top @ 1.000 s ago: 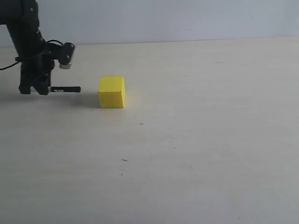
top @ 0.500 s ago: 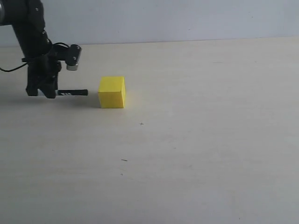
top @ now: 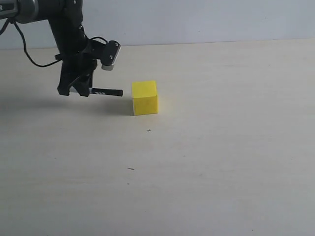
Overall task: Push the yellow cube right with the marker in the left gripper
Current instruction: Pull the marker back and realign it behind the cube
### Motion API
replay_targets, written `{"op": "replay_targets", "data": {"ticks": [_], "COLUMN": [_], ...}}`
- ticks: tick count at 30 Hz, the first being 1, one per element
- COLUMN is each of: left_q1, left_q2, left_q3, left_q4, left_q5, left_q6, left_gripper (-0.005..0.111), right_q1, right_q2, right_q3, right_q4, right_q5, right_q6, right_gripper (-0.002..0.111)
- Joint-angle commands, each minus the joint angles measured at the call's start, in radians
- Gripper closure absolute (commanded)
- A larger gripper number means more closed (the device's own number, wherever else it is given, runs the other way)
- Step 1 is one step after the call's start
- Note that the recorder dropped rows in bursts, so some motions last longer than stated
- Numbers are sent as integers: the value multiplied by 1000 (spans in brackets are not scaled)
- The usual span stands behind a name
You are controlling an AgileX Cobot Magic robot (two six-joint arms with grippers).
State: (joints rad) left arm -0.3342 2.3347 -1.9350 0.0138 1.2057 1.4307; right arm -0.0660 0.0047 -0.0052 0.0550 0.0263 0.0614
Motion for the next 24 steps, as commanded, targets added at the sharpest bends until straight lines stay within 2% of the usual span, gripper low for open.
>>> {"op": "replay_targets", "data": {"ticks": [1,6,14,24], "left_q1": [80,115,85,86], "left_q2": [-5,-5,-5,-5], "left_q3": [-8,0,18,27], "left_q4": [-2,-14,-2,-24], "left_q5": [15,15,15,15], "left_q6": [-45,-114,-119,-117], "left_gripper": [107,107,107,107], "right_q1": [-3,-3,-3,-3], "right_q2": [-5,-5,-5,-5], "right_q3": [5,5,5,5], "right_q4": [-3,-3,-5,-5], "right_q5": [-9,-9,-9,-9], "right_q6": [-8,-6,-8,-8], "right_gripper": [108,108,108,108]}}
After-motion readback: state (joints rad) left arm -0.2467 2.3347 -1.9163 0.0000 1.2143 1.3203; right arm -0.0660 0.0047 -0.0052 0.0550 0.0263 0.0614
